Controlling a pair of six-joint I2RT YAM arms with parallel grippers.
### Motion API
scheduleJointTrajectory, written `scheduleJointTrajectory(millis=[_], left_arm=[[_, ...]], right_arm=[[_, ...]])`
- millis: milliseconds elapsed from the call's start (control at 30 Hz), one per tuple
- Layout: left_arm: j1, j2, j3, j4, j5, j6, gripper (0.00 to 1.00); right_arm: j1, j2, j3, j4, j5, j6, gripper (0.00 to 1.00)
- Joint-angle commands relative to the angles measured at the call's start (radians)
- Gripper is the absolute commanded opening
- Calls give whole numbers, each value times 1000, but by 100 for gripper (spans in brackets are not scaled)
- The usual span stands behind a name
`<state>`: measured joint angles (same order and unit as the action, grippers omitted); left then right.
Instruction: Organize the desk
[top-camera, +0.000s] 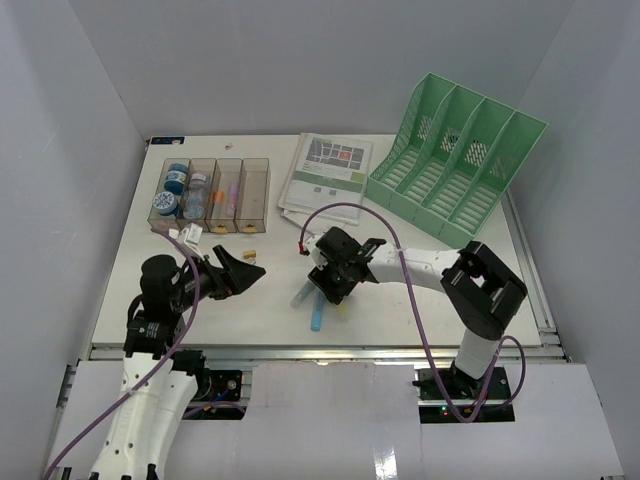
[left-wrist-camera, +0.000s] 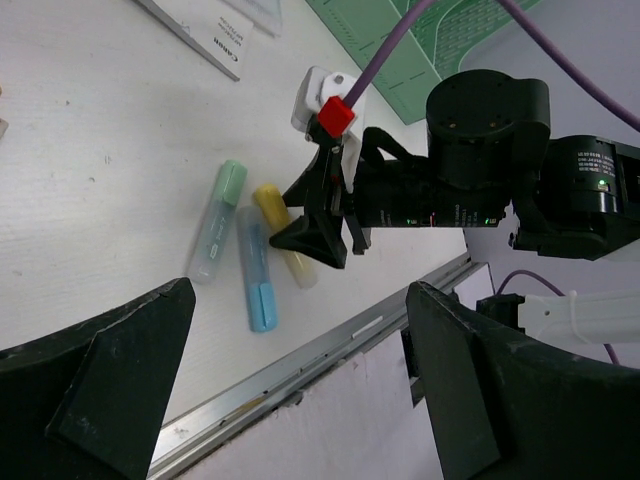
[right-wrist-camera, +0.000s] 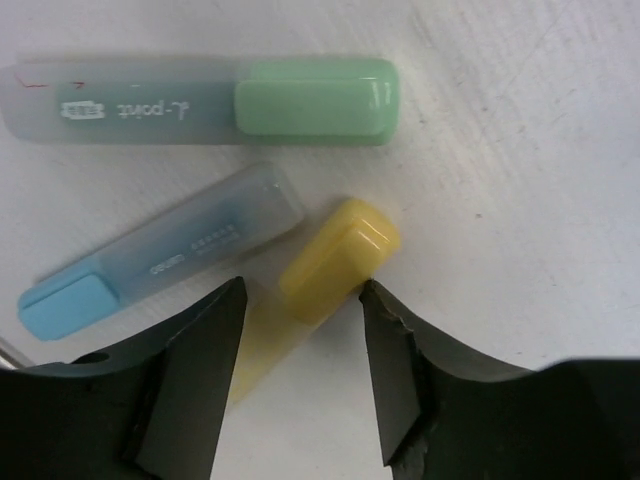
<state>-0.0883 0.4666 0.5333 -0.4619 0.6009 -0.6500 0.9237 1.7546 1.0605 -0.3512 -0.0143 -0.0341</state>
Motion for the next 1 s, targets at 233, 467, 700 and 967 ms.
scheduleJointTrajectory(millis=[233, 467, 700, 967], left_arm=[[-4, 46, -101, 166, 107, -144, 98], [-86, 159, -160, 364, 119, -243, 98], [-384, 407, -122, 656, -154, -364, 98], [-567, 796, 14, 939, -351, -488, 96]], right_arm=[[-103, 15, -44, 19, 107, -41, 26], [-235, -31, -48, 8, -76, -120, 11], [-413, -190, -67, -38, -501, -313, 8], [-523, -350, -171, 37, -722, -332, 8]])
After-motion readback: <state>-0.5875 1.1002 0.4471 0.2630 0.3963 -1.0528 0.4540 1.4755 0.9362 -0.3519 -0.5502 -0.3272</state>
